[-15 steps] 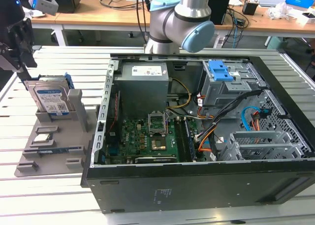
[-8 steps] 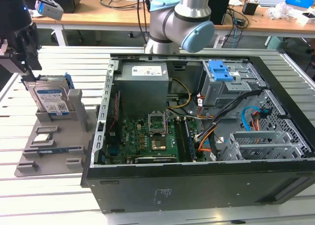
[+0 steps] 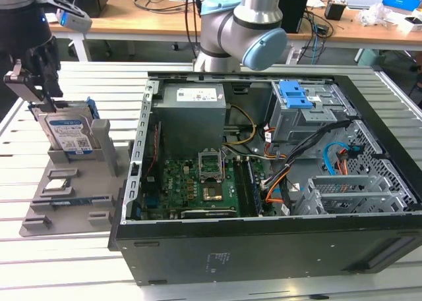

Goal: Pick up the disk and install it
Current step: 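Pick up the disk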

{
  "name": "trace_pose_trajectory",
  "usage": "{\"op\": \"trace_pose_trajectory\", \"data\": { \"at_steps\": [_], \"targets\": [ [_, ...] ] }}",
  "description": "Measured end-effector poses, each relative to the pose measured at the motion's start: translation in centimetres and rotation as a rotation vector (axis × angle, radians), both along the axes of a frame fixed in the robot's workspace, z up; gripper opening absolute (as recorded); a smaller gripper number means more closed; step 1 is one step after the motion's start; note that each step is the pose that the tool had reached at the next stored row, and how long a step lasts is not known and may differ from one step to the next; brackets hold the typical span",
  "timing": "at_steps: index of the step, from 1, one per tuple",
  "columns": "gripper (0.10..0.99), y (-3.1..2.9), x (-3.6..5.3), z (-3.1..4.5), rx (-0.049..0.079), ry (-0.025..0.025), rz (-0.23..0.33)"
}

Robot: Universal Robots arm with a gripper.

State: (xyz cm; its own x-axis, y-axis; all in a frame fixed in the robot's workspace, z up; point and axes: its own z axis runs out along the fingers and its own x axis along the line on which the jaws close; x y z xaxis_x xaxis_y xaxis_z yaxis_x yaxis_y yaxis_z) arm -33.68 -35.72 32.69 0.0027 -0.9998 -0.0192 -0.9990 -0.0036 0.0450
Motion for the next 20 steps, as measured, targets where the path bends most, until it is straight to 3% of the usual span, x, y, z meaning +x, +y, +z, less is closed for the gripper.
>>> {"op": "trace_pose_trajectory", "data": {
  "at_steps": [14, 20],
  "targets": [
    [0.482, 0.02, 0.05, -2.69, -0.002, 0.0002, 0.000],
    [0.482, 0.02, 0.05, -3.37, -0.002, 0.0002, 0.000]
  ]
}}
